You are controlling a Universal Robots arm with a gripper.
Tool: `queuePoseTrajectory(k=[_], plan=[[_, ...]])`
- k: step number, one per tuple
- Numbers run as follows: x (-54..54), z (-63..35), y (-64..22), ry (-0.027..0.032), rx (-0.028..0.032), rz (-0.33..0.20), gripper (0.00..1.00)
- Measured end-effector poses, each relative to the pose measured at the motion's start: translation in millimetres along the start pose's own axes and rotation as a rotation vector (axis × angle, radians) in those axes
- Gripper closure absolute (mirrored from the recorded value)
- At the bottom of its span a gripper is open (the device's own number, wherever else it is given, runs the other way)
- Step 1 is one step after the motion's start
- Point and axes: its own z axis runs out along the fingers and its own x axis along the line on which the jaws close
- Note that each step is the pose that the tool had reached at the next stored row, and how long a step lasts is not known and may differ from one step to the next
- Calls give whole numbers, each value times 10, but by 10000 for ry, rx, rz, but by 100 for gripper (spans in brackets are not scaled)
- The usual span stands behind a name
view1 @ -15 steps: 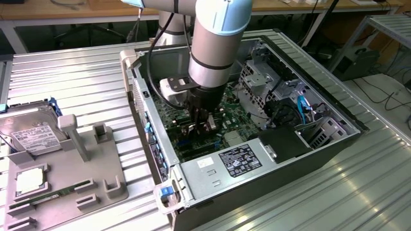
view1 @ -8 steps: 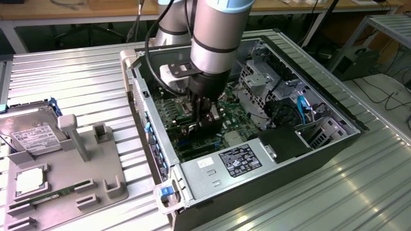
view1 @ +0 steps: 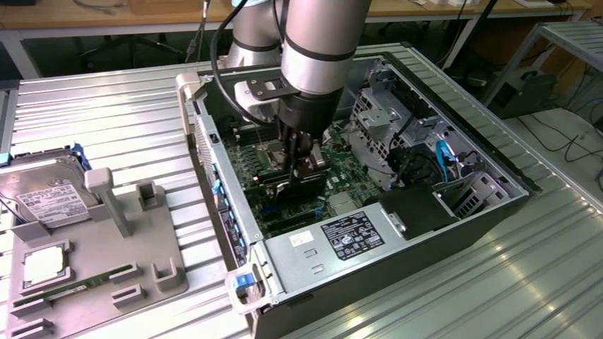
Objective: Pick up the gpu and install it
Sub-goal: 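Insert the gpu into the slot, then press down on the gpu until it lock into place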
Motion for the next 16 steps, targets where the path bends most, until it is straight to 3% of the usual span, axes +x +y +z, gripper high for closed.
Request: queuePoseTrajectory(k=[1, 5, 13, 16], plan=[[0, -1, 0, 1, -1, 0, 66], [0, -1, 0, 2, -1, 0, 89], [0, -1, 0, 2, -1, 0, 89], [1, -1, 74, 0, 2, 0, 89]])
